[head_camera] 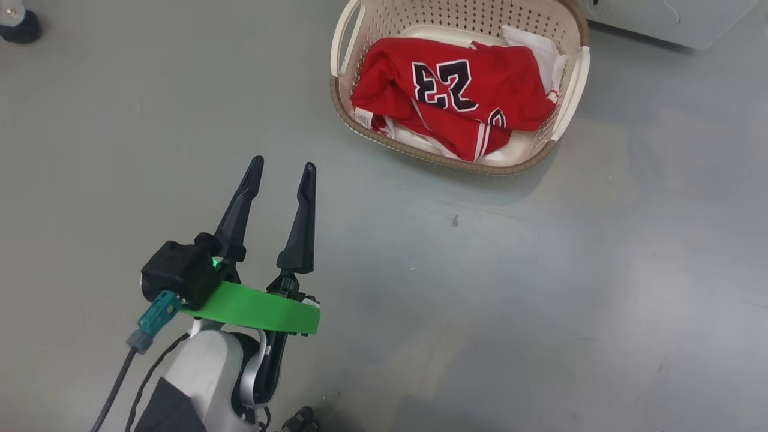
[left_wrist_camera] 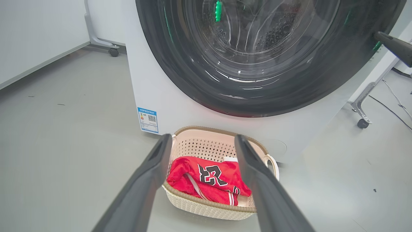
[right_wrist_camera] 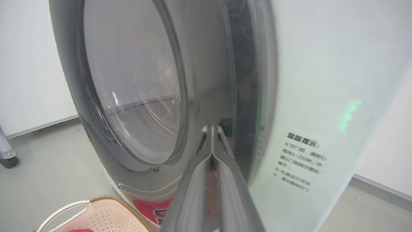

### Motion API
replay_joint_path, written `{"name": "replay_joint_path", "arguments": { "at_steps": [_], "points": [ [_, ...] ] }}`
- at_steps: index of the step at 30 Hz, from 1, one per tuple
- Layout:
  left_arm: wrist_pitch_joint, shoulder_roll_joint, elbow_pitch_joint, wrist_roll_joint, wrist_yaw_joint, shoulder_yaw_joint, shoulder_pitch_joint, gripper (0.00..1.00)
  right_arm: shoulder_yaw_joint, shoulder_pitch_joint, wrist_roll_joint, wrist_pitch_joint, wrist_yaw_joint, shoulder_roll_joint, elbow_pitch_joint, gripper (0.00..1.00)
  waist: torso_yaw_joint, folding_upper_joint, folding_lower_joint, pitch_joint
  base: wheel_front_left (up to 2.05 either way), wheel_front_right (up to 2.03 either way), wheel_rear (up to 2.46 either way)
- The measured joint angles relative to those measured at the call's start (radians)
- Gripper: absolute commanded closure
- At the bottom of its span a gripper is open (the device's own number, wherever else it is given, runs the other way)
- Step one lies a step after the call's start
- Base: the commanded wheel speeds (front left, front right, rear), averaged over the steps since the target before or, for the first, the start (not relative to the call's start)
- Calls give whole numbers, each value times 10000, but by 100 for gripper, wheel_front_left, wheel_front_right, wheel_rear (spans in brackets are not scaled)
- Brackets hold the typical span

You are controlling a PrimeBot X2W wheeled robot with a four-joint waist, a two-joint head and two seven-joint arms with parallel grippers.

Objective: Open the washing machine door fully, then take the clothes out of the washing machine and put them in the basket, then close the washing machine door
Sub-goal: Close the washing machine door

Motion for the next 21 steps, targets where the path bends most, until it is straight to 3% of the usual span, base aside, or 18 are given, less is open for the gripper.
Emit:
{"name": "replay_joint_path", "arguments": {
  "at_steps": [9,21],
  "points": [
    [0,0,694,686,-107,422,12,0,729,1491,-63,-171,2,702,378,100,-409,0,0,-922,0,0,0],
    [0,113,1413,1047,-322,966,567,0,621,3158,182,-196,2,1695,221,100,-1248,0,0,-2275,0,0,0]
  ]
}}
